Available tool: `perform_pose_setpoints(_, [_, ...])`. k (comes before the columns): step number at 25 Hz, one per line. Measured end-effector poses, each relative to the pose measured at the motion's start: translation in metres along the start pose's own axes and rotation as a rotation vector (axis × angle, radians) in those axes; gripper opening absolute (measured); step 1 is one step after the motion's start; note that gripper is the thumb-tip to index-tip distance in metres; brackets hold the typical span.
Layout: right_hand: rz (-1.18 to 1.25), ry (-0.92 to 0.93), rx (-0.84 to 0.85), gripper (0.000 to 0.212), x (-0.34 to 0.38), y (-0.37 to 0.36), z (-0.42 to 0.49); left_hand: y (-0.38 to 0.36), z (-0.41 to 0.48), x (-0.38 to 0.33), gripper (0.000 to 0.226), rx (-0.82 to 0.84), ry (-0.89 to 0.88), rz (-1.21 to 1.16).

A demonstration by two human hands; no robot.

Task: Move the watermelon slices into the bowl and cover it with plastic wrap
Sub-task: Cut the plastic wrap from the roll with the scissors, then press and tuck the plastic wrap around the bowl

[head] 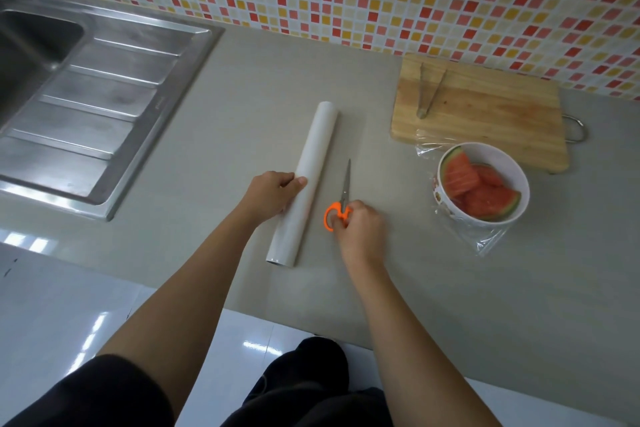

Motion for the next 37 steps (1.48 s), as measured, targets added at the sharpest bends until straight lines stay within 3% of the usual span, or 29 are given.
perform_pose_setpoints(6, [0.218, 0.034, -0.105, 0.024, 0.004, 0.024, -0.002, 0.001, -0.002, 0.0, 0.053, 0.105, 0.023, 0.107])
perform_pose_setpoints(11, [0.394, 0.104, -0.54, 0.026, -0.027, 0.137, 0.029, 0.005, 0.002, -0.004, 0.054, 0.081, 0.07, 0.091])
perform_pose_setpoints(14, [0.373, -0.009, -0.76, 0.035, -0.081, 0.196, 0.053, 0.009, 0.001, -0.007, 0.053, 0.027, 0.058, 0.203])
perform_pose_setpoints(16, [0.34, -0.108, -0.691, 0.042, -0.112, 0.204, 0.077, 0.013, 0.004, -0.03, 0.049, -0.158, -0.049, 0.307])
perform_pose_setpoints(18, [0.286, -0.165, -0.53, 0.045, -0.134, 0.197, 0.101, -0.002, 0.003, -0.073, 0.047, -0.26, -0.203, 0.2])
perform_pose_setpoints(20, [0.286, -0.207, -0.411, 0.044, -0.151, 0.188, 0.115, -0.046, -0.002, -0.111, 0.046, -0.186, -0.233, 0.048])
perform_pose_setpoints(24, [0.47, -0.345, -0.129, 0.07, -0.171, 0.168, 0.119, -0.158, -0.017, -0.13, 0.057, 0.096, 0.124, -0.406])
perform_pose_setpoints(26, [0.56, -0.403, 0.035, 0.093, -0.178, 0.157, 0.114, -0.185, -0.021, -0.131, 0.067, 0.142, 0.219, -0.6])
perform_pose_setpoints(28, [0.667, -0.494, 0.132, 0.1, -0.195, 0.15, 0.103, -0.189, -0.013, -0.133, 0.074, 0.135, 0.255, -0.721])
perform_pose_setpoints(32, [0.683, -0.514, 0.377, 0.084, -0.212, 0.13, 0.079, -0.19, 0.01, -0.144, 0.079, 0.225, 0.178, -0.707])
perform_pose_setpoints(35, [0.472, -0.475, 0.326, 0.104, -0.213, 0.133, 0.109, -0.193, 0.02, -0.149, 0.077, 0.254, 0.132, -0.608])
perform_pose_setpoints(37, [0.43, -0.421, 0.29, 0.094, -0.199, 0.135, 0.135, -0.197, 0.022, -0.151, 0.072, 0.291, 0.187, -0.682])
Point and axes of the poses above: each hand's wrist, its own z-axis towards the middle knuckle, its own y-axis out of the back of the hand, x = y × z, the point moved 7 cm from there along z, towards the middle knuckle, and after that the axes turned 8 degrees about -x, right-handed, at the moved point
